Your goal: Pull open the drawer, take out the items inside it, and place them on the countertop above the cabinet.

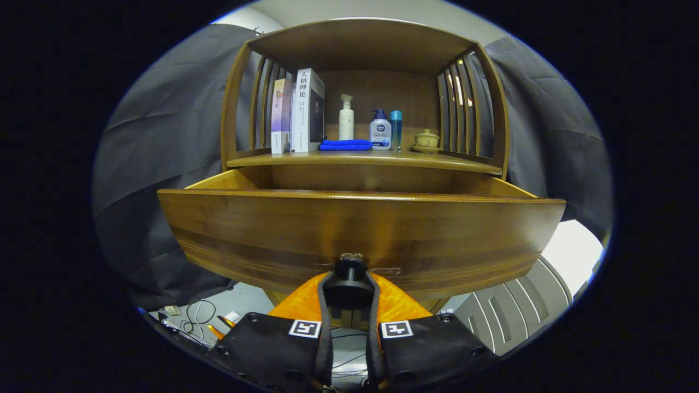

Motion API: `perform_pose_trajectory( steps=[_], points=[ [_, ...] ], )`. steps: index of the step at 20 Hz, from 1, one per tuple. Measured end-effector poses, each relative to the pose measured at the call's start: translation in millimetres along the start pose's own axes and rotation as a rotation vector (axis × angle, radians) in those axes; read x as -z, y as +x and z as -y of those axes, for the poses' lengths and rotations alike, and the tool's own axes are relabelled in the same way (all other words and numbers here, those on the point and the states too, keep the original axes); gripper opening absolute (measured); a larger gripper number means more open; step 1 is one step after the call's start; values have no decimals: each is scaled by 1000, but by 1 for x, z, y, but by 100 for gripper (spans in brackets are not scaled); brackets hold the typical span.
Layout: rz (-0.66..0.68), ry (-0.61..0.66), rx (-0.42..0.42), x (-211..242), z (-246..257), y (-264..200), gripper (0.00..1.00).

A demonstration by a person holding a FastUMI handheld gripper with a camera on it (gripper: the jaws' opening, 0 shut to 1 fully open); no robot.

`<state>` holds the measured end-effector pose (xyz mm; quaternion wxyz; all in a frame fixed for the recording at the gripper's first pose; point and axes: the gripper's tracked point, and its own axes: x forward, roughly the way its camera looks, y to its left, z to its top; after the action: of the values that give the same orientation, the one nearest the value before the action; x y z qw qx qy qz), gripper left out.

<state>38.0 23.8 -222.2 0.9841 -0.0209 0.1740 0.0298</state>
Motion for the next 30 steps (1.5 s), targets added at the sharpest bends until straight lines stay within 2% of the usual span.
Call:
perform_pose_trajectory(
  steps=[16, 24, 25, 29, 30],
  points=[
    [-12, 4, -24, 13, 0, -23, 26],
    [-42, 42, -42, 6, 10, -31, 52],
    [-42, 46, -26, 3, 19, -35, 62],
    [-41, 115, -71, -4, 25, -53, 100],
    [-23, 100, -51, -10, 34, -60, 100]
  ],
)
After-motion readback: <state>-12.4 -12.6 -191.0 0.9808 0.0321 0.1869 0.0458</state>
